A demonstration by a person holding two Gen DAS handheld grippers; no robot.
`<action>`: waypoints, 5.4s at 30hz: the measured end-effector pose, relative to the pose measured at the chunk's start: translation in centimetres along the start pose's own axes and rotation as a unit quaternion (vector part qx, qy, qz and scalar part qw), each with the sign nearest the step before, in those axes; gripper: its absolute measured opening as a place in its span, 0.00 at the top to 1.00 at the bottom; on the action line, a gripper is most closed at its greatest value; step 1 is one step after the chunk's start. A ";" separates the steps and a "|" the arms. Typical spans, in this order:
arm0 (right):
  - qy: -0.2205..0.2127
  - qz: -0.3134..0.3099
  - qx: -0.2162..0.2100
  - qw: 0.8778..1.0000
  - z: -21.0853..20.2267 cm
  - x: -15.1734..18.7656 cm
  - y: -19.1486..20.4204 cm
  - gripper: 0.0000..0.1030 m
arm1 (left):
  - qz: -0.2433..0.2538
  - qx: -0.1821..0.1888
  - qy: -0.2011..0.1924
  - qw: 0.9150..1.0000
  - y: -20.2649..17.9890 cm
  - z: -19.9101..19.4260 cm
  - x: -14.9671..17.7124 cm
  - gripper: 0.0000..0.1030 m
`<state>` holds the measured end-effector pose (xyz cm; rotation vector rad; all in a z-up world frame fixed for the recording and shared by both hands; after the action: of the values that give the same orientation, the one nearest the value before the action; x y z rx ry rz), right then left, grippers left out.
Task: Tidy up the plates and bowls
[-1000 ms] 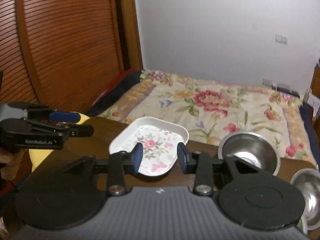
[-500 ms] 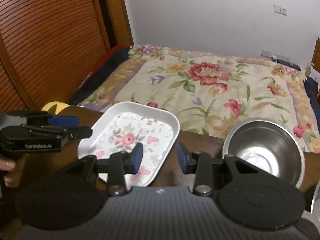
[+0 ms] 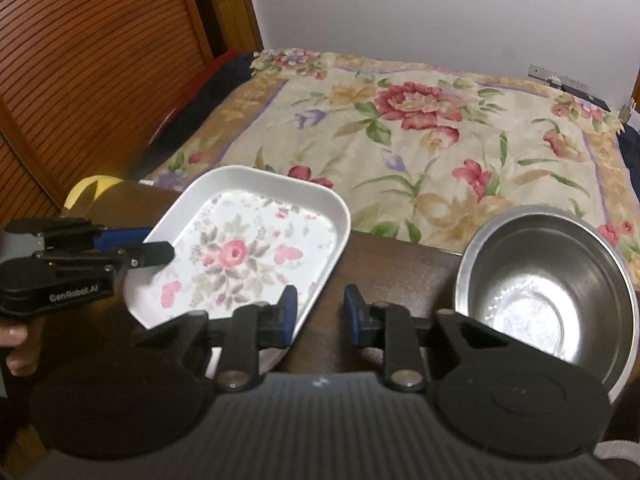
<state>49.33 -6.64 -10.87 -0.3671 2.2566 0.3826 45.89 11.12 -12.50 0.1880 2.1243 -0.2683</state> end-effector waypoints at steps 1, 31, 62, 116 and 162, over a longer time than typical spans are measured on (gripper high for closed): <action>0.001 -0.001 -0.001 1.000 0.0 0.0 0.0 0.75 | -0.001 -0.001 0.000 1.000 0.0 0.0 0.0 0.79; 0.004 0.001 -0.057 0.998 -3.7 1.1 2.8 0.86 | -0.013 0.003 -0.022 1.000 -0.9 -6.0 -0.3 0.93; -0.054 -0.016 -0.067 0.996 -14.4 2.7 6.3 0.86 | 0.011 0.007 -0.071 0.997 -5.6 -19.7 -0.1 0.92; -0.074 0.067 -0.119 0.988 -19.7 15.4 6.0 0.86 | -0.031 0.023 -0.022 0.999 -10.2 -25.9 12.6 0.92; -0.181 0.040 -0.037 0.982 -18.2 16.7 7.0 0.86 | -0.023 -0.015 -0.057 0.998 -10.2 -25.1 13.9 0.90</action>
<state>23.86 -9.57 -10.88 -0.2233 1.9090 0.5327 15.68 8.33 -9.91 0.1027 2.0193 -0.2678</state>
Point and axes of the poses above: each gripper's, at about its wrist camera, not at the fingertips, and z roughly the way its jaws point, y to its left, x to its underside, the point moved 7 cm from there along z, roughly the way its jaws point, and after that the axes turned 12 degrees about -y, right-handed, at the moved point
